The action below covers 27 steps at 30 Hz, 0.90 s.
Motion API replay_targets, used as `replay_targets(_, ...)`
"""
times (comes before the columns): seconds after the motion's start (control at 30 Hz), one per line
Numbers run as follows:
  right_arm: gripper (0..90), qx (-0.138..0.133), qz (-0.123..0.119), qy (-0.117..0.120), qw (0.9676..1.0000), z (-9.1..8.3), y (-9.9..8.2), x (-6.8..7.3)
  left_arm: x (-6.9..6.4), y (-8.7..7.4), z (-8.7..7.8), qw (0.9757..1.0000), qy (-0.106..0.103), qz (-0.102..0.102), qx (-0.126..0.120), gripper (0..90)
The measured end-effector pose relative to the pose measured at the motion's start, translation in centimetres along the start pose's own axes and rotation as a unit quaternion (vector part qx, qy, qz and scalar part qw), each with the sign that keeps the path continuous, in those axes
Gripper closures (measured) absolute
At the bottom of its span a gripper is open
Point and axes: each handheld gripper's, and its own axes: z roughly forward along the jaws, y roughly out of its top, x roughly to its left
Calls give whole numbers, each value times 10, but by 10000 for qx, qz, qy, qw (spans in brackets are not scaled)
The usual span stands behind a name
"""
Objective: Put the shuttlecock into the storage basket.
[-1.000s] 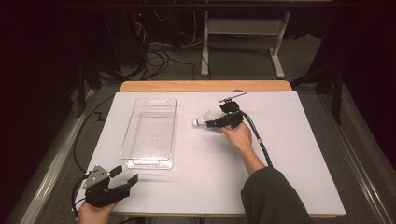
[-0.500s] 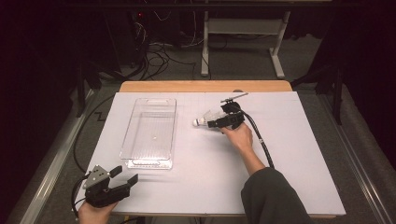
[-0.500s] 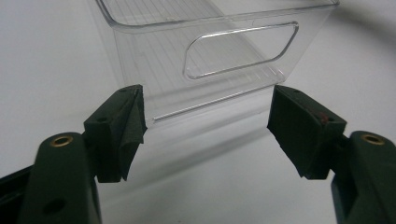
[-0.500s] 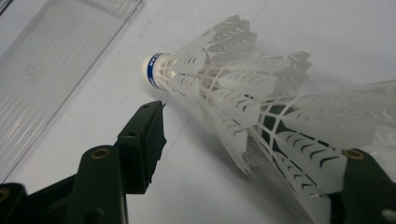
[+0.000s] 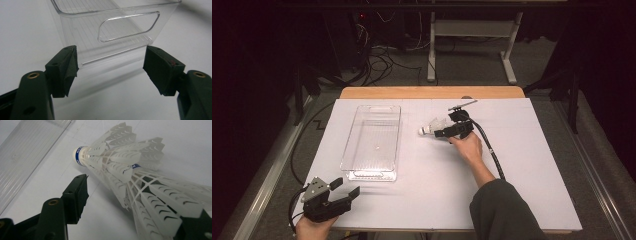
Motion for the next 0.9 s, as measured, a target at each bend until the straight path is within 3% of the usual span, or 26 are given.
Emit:
replay_targets(0.6, 440, -70, -77, 112, 9999, 1, 3, 2, 0, 0, 0, 10000, -18, 0, 13, 290)
replay_targets(0.9, 531, -151, -167, 51, 9997, 2, 3, 6, 0, 0, 0, 10000, -20, 16, 23, 290)
